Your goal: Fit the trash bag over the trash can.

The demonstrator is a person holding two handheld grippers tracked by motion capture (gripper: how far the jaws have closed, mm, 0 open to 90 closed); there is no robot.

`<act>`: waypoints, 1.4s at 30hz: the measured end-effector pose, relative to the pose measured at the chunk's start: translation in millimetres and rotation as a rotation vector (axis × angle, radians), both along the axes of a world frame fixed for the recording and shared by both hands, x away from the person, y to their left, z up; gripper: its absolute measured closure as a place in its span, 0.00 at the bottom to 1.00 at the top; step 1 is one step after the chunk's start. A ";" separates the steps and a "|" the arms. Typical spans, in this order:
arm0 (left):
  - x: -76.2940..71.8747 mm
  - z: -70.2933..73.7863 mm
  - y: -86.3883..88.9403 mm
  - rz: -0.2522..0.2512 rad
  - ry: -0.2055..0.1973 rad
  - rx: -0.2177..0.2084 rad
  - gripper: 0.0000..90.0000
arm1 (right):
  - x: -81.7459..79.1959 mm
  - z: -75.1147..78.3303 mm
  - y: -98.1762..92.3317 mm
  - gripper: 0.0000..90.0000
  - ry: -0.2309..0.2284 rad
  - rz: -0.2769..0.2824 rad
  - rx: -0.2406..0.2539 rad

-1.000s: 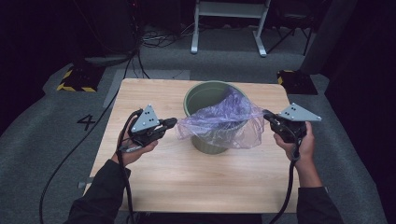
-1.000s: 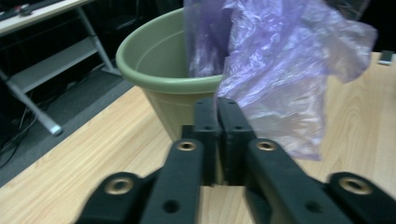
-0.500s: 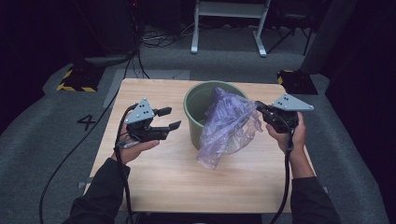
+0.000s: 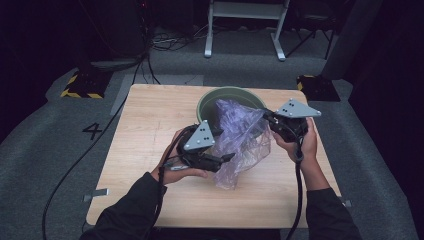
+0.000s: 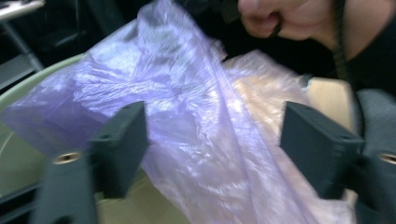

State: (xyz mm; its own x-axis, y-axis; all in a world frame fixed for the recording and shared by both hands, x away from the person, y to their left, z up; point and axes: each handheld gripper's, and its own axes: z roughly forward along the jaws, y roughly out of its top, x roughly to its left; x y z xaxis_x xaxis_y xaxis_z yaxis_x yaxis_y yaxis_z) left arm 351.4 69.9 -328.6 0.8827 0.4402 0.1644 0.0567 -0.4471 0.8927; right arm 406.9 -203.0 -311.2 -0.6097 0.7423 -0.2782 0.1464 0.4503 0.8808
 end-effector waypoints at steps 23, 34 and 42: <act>32.8 0.5 18.8 0.043 -0.022 0.004 1.00 | -24.5 1.7 -28.2 0.26 0.068 0.113 0.161; 40.1 1.1 24.4 0.054 -0.021 -0.024 1.00 | -40.1 -22.1 -15.8 0.58 0.130 -0.037 0.128; 52.9 2.3 41.5 0.066 0.012 -0.075 0.99 | -22.3 -25.8 -33.8 1.00 0.115 -0.090 0.124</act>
